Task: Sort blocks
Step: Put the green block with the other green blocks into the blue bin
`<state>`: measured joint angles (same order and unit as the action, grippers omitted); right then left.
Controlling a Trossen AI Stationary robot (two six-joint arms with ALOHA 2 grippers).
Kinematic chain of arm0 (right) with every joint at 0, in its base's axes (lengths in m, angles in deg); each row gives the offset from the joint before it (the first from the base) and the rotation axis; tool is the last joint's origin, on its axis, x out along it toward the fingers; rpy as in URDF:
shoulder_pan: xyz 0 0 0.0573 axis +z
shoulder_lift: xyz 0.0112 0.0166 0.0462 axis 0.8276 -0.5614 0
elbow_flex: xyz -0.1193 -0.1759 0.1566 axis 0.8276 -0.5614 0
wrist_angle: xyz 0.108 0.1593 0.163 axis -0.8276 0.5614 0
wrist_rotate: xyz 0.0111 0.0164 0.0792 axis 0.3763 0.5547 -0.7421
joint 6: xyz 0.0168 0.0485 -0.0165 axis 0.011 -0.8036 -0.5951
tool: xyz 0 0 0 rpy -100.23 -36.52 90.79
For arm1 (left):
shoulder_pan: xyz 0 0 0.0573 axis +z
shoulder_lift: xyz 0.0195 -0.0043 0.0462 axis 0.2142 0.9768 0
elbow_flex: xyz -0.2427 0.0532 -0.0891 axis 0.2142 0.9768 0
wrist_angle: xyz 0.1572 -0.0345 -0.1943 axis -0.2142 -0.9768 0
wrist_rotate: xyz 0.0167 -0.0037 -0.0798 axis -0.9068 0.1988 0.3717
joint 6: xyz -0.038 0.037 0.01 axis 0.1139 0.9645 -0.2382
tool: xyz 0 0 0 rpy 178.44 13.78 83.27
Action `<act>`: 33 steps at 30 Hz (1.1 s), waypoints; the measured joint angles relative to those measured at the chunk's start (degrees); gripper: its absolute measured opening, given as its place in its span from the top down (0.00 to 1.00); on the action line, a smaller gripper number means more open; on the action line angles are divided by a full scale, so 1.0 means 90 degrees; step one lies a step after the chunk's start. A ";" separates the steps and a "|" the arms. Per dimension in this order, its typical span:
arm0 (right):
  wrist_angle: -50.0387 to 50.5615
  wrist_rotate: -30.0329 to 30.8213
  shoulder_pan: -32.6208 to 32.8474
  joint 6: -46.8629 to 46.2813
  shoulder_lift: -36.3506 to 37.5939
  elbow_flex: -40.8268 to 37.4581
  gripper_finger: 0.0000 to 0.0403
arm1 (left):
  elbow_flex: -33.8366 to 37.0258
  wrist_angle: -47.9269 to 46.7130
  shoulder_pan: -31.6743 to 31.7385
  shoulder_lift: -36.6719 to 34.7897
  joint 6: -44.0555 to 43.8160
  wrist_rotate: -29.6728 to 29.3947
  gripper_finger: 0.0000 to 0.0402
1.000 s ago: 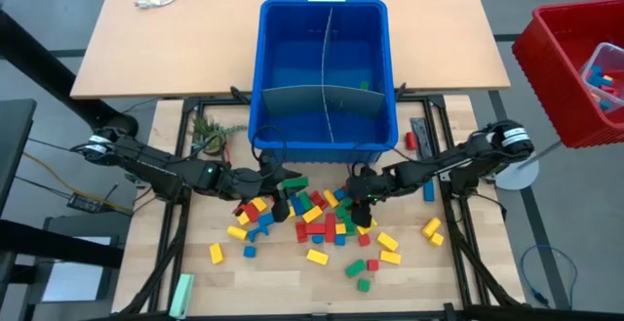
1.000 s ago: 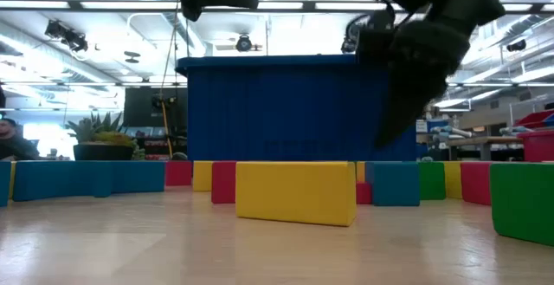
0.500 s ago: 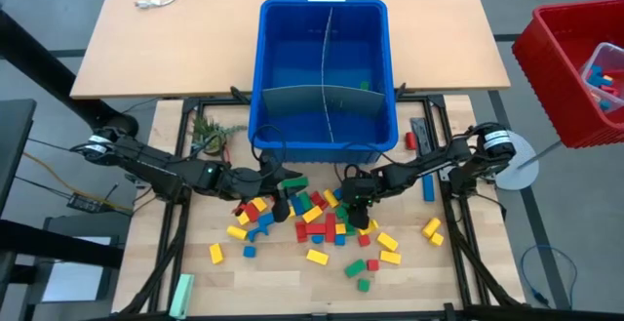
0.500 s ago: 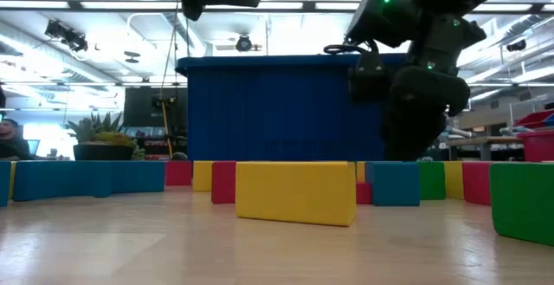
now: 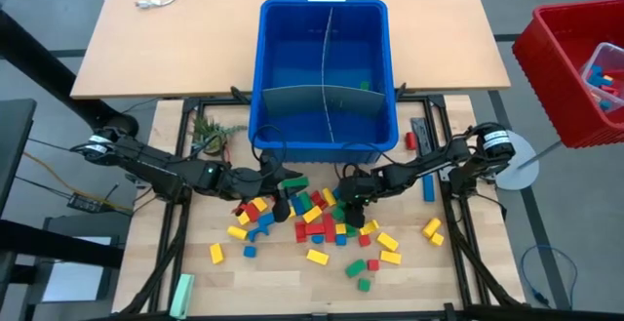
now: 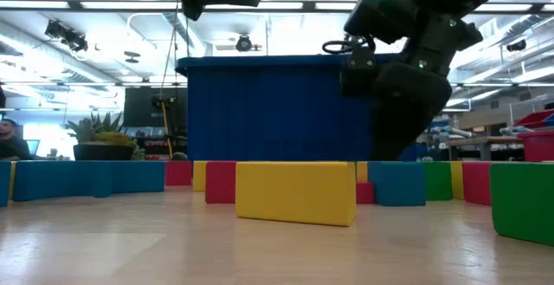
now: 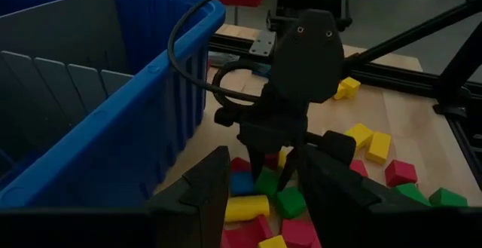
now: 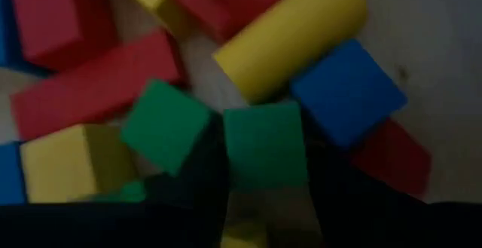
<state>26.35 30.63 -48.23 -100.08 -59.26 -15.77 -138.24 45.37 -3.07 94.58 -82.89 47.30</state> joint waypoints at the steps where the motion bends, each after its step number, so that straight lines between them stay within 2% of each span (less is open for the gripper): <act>1: -0.0062 0.0004 -0.0002 0.0005 0.0002 -0.0002 0.60 | 0.0000 0.0007 0.0000 -0.0002 -0.0016 0.0000 0.59; 6: -0.0163 0.0010 -0.0002 0.0217 0.0007 0.0003 0.61 | -0.0002 0.0034 0.0000 0.0000 -0.0025 0.0000 0.59; 11: -0.0180 0.0038 -0.0002 0.0368 0.0015 0.0003 0.71 | -0.0002 0.0047 0.0000 0.0000 -0.0026 0.0000 0.59; 18: -0.0139 -0.0011 -0.0002 0.0457 0.0182 0.0003 0.71 | -0.0002 0.0090 0.0000 0.0000 -0.0026 0.0000 0.59; 22: -0.0031 -0.0036 -0.0002 0.0456 0.0791 0.0003 0.71 | -0.0002 0.0094 0.0000 0.0000 -0.0028 0.0000 0.59; 26: 0.0028 0.0003 0.0000 0.0465 0.1743 0.0045 0.71 | -0.0002 0.0097 0.0000 0.0000 -0.0028 0.0000 0.59; 33: 0.0052 0.0803 -0.0249 0.1149 0.3163 0.0731 0.71 | -0.0002 0.0144 0.0000 0.0000 -0.0028 0.0000 0.59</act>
<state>26.81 37.86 -50.48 -89.74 -30.80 -9.19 -138.26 46.66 -3.07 94.58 -83.15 47.30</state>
